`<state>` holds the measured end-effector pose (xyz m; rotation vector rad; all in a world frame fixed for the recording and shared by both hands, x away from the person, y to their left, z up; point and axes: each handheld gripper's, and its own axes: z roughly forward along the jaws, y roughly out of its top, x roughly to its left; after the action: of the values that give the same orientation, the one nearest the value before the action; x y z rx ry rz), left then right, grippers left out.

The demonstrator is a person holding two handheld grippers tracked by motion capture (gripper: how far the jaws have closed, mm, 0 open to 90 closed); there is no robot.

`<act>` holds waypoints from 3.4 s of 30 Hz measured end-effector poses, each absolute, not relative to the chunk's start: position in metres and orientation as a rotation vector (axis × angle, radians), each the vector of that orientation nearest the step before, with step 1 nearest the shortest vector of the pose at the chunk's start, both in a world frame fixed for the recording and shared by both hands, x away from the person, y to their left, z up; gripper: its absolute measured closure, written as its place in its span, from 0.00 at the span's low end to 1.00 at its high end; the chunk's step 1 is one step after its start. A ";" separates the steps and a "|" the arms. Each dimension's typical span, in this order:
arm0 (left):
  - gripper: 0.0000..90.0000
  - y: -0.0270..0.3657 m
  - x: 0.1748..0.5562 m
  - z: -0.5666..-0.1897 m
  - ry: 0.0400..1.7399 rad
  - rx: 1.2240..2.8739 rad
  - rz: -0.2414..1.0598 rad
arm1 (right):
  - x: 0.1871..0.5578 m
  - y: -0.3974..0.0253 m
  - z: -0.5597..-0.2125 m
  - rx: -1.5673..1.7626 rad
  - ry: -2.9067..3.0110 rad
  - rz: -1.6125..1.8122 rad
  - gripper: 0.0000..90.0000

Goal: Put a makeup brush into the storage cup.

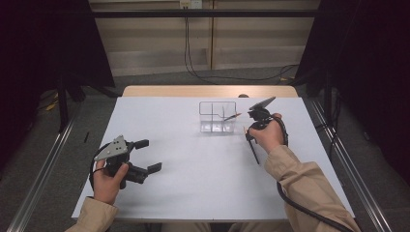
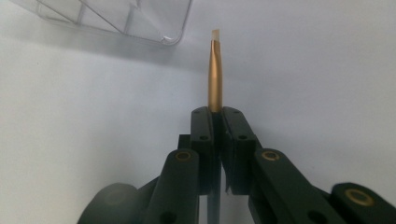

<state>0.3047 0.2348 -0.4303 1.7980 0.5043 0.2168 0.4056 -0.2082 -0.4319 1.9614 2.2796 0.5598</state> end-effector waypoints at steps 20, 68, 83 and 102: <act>0.01 0.234 0.305 -0.430 0.500 1.800 0.208 | 0.399 -0.220 -0.416 1.872 2.111 0.887 0.94; 0.01 0.236 0.305 -0.430 0.499 1.797 0.210 | 0.381 -0.220 -0.385 1.451 1.651 1.357 0.94; 0.01 0.236 0.306 -0.431 0.507 1.790 0.206 | 0.381 -0.218 -0.382 1.391 1.567 1.421 0.94; 0.01 0.237 0.306 -0.432 0.508 1.792 0.205 | 0.390 -0.213 -0.375 1.317 1.547 1.441 0.94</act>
<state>0.3063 0.2373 -0.4321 1.7920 0.5082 0.2046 0.3896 -0.2131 -0.3755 1.3171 1.5471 1.4412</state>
